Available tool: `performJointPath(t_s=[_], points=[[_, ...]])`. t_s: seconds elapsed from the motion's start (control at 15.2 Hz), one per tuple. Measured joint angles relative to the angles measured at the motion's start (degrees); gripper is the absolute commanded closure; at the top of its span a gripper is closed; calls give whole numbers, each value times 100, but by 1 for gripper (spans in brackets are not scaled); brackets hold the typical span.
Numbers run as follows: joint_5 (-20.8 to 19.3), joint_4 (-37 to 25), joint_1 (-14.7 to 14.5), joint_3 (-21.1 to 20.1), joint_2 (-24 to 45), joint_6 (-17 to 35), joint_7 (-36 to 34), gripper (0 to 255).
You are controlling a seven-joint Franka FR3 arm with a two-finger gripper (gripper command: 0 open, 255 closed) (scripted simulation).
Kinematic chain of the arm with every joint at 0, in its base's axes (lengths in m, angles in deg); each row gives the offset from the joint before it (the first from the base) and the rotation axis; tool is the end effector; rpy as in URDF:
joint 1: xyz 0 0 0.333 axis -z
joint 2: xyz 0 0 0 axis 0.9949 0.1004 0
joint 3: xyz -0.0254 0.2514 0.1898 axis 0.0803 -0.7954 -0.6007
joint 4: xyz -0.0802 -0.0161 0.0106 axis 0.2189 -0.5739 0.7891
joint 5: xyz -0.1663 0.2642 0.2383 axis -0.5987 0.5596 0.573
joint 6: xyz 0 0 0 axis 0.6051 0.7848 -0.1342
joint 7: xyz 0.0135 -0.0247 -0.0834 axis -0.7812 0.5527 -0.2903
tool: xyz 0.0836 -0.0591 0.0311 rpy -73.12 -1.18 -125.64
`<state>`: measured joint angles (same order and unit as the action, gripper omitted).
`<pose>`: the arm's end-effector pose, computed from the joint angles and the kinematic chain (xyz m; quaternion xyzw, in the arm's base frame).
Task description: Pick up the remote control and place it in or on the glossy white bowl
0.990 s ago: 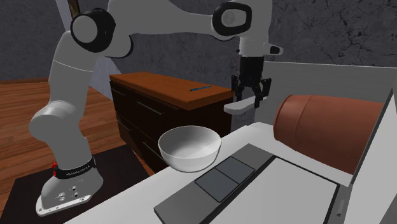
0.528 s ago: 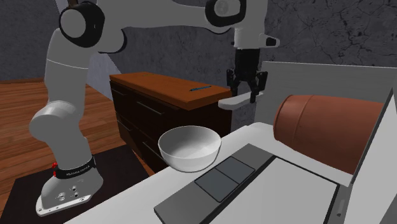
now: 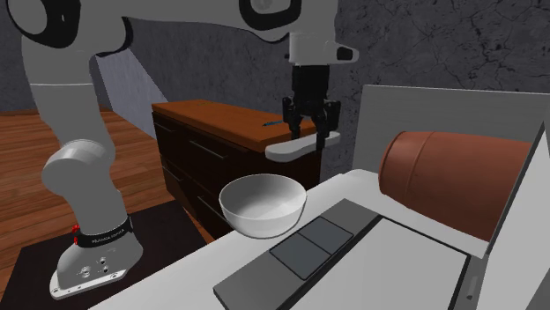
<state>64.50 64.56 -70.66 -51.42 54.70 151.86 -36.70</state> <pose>0.4199 -0.3871 0.5612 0.9994 0.0315 -0.0050 0.0099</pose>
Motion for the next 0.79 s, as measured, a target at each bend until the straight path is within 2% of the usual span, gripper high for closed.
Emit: performJointPath(t_s=[0.13,0.53,0.79], points=[[-226,492,28,33,-456,96,19,255],[-785,1434,264,147,-1531,108,197,255],[-919,1886,335,171,-1765,352,207,255]])
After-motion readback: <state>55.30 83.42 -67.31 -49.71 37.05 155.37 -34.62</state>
